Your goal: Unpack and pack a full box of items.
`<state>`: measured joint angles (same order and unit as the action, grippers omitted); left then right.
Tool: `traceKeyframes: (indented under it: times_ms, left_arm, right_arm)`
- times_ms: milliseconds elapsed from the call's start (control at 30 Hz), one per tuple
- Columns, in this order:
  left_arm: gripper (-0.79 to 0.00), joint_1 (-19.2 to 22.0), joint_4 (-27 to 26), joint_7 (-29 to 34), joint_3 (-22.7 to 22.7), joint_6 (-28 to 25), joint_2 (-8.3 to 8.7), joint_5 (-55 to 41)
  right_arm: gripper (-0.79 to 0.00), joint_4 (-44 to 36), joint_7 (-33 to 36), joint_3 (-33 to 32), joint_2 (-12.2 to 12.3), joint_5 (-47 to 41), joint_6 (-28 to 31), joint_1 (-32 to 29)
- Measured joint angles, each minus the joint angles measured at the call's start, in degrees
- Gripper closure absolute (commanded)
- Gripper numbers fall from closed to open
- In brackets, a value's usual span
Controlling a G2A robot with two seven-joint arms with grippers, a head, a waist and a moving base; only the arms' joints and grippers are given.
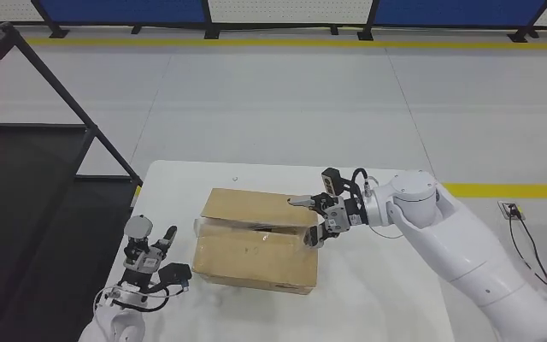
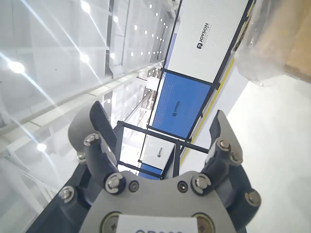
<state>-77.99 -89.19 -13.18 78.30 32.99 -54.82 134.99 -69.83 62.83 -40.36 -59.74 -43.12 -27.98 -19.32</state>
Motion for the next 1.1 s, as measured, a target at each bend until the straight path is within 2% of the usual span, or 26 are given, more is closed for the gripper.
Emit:
traceKeyframes:
  times_ms: [100, 200, 233, 333, 400, 600, 733, 833, 1000, 1100]
  left_arm:
    - [-0.785, -0.5, -4.02, 0.98, -0.69, -2.93, -0.75, -4.31]
    - [-0.785, -0.85, -8.44, 0.95, 1.42, -8.81, -1.38, -20.25]
    - [-0.785, -1.1, -9.43, 0.99, 2.79, -11.26, -1.55, -29.0]
    - [-0.785, -1.98, -10.53, 2.41, 6.44, -17.27, -1.78, -47.46]
    - [-0.785, -2.25, -10.69, 4.12, 8.62, -21.47, -1.84, -56.53]
    - [-0.785, -2.27, -9.17, 12.46, 15.43, -40.66, -1.83, -86.19]
    - [-0.785, -0.37, -4.89, 25.35, 18.47, -54.11, -1.43, -108.31]
    - [-0.785, -0.1, -4.37, 29.0, 18.82, -54.97, -1.31, -114.58]
    - [-0.785, -0.25, -4.65, 26.84, 18.56, -54.64, -1.39, -108.94]
    - [-0.785, -0.83, -5.59, 29.34, 17.67, -56.41, -1.7, -115.59]
  right_arm:
    - [-0.785, 0.12, 0.15, -0.46, -0.04, 0.0, 0.06, -0.19]
    - [-0.785, 0.32, 0.33, -0.58, -0.23, 0.17, 0.03, -0.12]
    - [-0.785, 0.44, 0.42, -0.57, -0.33, 0.27, 0.0, -0.04]
    - [-0.785, 0.92, 0.77, -0.54, -0.57, 0.43, 0.04, 0.15]
    - [-0.785, 1.32, 1.0, -0.51, -0.73, 0.49, 0.14, 0.25]
    - [-0.785, 2.48, 1.61, -0.41, -1.28, 0.68, 0.31, 0.65]
    - [-0.785, 3.04, 1.82, -0.48, -1.57, 0.8, 0.31, 0.76]
    - [-0.785, 3.49, 1.87, -0.68, -1.71, 0.76, 0.32, 0.59]
    - [-0.785, 3.83, 2.21, -1.15, -1.81, 0.65, 0.37, 0.11]
    - [-0.785, 4.11, 2.64, -1.31, -1.94, 0.7, 0.6, 0.03]
